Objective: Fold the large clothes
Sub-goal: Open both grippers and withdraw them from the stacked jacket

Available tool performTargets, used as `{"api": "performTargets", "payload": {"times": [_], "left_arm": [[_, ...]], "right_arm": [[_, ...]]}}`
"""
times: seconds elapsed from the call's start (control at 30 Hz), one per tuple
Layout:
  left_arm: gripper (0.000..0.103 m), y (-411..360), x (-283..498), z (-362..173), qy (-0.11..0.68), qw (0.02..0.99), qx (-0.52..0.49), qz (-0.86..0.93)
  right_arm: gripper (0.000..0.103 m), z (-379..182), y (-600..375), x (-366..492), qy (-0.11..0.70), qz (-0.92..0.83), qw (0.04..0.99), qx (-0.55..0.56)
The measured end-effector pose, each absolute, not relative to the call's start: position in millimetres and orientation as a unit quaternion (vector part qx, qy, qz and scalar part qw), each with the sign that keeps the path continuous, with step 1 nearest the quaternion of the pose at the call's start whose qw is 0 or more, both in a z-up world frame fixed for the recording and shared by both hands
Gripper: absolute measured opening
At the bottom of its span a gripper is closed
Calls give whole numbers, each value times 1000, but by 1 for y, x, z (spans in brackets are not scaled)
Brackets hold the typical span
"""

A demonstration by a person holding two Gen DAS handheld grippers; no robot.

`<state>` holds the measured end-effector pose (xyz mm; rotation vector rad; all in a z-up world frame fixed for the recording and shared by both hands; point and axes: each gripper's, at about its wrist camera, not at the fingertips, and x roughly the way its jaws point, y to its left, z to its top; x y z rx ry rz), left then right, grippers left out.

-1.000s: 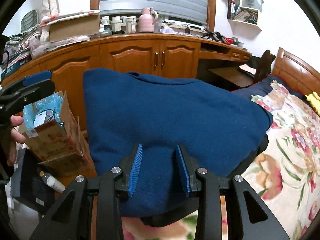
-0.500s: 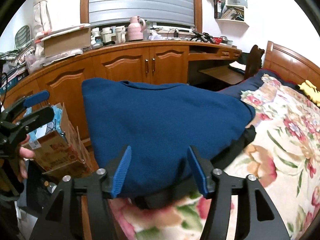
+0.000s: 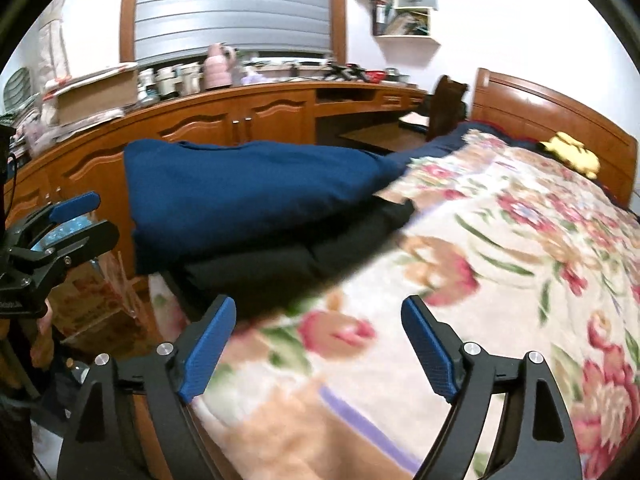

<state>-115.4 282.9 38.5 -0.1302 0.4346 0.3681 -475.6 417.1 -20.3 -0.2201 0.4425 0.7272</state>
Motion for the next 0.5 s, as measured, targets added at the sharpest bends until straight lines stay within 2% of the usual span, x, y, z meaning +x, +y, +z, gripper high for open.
{"api": "performTargets", "payload": {"times": [0.5], "left_arm": [[103,168,-51,5,256,961,-51,93]], "right_arm": [[86,-44,307,-532,216,265,937,-67]]}}
